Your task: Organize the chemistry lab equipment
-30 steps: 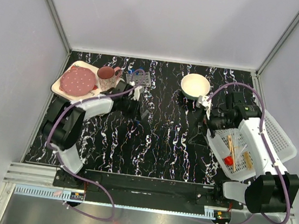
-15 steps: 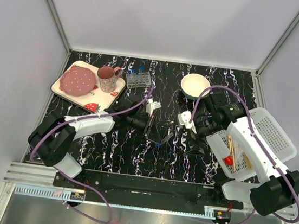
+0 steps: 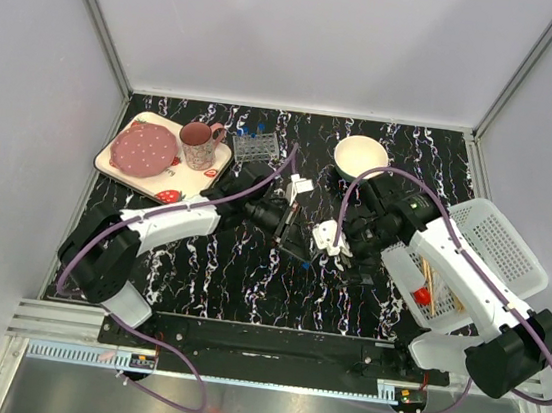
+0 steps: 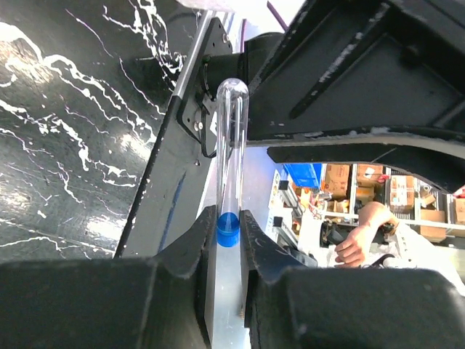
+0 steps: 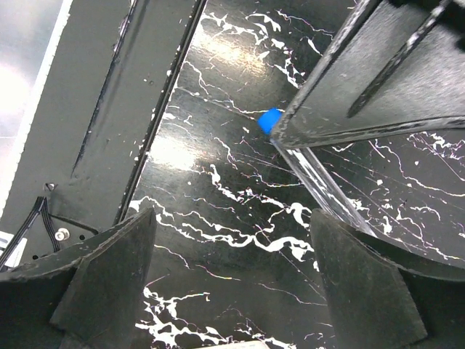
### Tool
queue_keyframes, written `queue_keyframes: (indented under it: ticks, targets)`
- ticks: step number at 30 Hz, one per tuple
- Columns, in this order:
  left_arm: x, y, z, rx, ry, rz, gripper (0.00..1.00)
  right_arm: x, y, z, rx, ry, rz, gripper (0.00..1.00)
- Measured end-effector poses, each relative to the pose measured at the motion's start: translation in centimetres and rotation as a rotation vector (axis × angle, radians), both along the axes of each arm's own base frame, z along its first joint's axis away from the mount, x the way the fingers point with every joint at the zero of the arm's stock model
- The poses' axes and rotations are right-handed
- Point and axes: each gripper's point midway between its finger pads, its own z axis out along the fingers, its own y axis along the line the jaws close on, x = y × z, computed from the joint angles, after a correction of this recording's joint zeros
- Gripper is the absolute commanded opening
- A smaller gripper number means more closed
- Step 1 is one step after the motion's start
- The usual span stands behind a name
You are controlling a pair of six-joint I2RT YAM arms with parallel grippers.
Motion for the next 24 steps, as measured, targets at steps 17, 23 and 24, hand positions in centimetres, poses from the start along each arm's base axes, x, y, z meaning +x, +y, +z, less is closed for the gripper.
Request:
queue_keyframes:
  ticks: [17, 23, 24]
  targets:
    - [-0.8, -0.7, -0.1, 0.045, 0.053, -0.061, 0.15, 0.4, 0.8, 3.8, 0.063, -0.077, 0.014, 0.87]
    - [-1.1, -0.5, 0.1, 0.056, 0.073, -0.071, 0.15, 1.1, 0.5, 3.5, 0.038, -0.108, 0.003, 0.87]
    - [-1.2, -0.5, 0.1, 0.059, 0.077, -0.073, 0.15, 1.2, 0.6, 3.4, 0.036, -0.105, 0.004, 0.87]
